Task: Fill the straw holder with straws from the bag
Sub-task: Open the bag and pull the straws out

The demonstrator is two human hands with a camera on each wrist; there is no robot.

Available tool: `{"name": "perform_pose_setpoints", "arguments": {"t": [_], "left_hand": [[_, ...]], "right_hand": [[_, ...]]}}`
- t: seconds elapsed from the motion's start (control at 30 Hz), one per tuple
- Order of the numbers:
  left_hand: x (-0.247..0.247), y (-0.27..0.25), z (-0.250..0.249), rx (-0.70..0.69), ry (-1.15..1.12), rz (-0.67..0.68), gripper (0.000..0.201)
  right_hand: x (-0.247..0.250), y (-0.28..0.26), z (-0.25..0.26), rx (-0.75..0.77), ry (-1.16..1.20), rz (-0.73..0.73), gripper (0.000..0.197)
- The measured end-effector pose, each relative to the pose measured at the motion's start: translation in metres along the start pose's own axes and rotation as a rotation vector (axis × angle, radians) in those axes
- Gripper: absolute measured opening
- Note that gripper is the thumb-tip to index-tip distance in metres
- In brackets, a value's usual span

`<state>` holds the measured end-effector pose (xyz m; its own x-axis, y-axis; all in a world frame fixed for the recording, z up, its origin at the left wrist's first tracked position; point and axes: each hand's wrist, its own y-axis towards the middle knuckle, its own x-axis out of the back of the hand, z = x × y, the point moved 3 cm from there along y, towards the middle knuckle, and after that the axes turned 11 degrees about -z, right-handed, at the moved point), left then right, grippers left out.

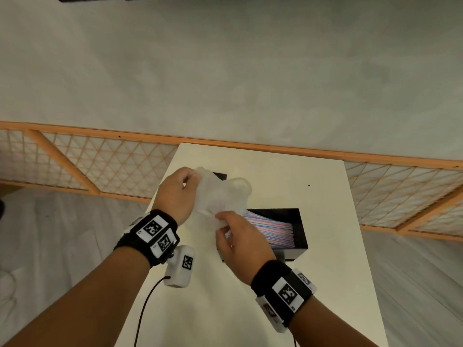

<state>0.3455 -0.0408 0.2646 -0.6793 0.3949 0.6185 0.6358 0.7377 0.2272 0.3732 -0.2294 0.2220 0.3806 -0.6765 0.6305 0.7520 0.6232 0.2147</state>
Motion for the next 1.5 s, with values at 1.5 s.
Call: {"name": "perform_pose_setpoints", "arguments": {"t": [1.5], "left_hand": [[-0.004, -0.098, 0.256, 0.993, -0.170, 0.267, 0.088]], "right_hand": [[0.010, -0.051, -0.040, -0.156, -0.339, -0.019, 0.033]]}}
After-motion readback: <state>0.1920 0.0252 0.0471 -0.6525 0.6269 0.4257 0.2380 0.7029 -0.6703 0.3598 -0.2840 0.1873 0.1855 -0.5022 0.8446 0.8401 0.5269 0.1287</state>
